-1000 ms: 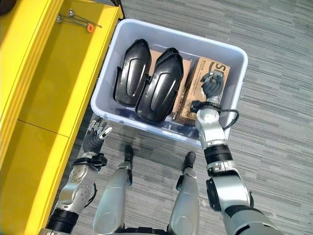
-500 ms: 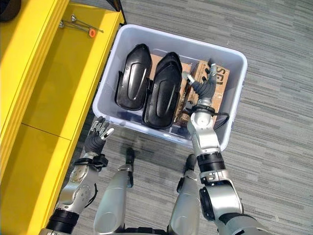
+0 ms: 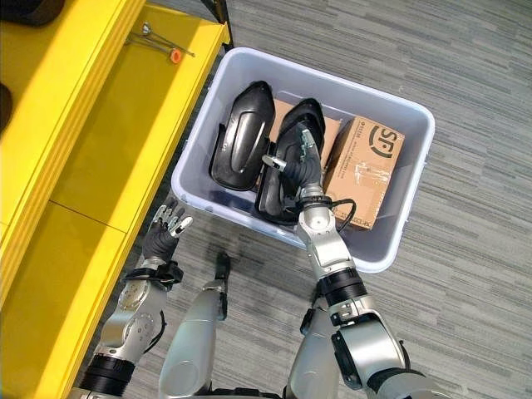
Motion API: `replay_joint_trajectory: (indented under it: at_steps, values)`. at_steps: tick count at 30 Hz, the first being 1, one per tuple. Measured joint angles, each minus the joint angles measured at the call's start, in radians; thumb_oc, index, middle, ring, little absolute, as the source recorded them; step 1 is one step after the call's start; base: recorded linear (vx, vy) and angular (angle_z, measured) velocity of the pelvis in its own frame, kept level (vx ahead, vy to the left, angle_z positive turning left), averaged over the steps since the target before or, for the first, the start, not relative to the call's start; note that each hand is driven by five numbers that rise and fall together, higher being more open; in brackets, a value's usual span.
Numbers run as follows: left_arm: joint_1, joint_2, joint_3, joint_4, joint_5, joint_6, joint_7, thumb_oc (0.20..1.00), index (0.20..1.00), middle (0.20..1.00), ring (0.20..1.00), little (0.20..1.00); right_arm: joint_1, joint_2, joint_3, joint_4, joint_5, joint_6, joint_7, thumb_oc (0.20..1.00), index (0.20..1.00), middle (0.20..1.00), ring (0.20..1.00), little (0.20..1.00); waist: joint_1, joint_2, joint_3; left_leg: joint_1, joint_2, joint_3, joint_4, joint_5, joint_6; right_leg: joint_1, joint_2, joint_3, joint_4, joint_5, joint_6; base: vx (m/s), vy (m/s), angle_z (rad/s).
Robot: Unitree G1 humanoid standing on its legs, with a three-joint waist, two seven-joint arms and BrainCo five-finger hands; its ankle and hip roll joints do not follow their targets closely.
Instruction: Move parts from the plastic box to the shelf.
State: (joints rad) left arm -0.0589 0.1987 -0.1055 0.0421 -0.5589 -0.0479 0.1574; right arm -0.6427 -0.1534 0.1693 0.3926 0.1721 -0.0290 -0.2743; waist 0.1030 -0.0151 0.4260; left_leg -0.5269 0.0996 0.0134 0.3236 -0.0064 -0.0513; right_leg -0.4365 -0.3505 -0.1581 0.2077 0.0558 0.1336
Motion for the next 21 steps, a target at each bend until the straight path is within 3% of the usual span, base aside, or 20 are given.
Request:
replay_joint_trajectory:
  at_steps: [14, 21]
  values:
    - [0.006, 0.003, -0.01, 0.0, -0.001, -0.001, 0.001, 1.0, 1.0, 1.0, 1.0, 1.0, -0.159, 0.028, -0.07, 0.238, 0.0, 0.0, -0.065, 1.0, 1.0, 1.0, 1.0, 1.0, 0.026, 0.001, 0.001, -0.034, -0.015, -0.022, 0.011, 0.0, 0.0, -0.009, -0.01, -0.021, -0.005, 0.0, 0.0, -0.01, 0.025, 0.05]
    - [0.002, 0.003, -0.022, 0.001, -0.001, -0.001, 0.0, 1.0, 1.0, 1.0, 1.0, 1.0, -0.219, -0.003, -0.103, 0.408, 0.001, 0.0, -0.104, 1.0, 1.0, 1.0, 1.0, 1.0, 0.052, 0.03, 0.017, -0.045, -0.016, -0.024, 0.012, 0.004, -0.005, -0.014, -0.011, -0.025, -0.008, 0.0, 0.0, 0.0, 0.011, 0.01]
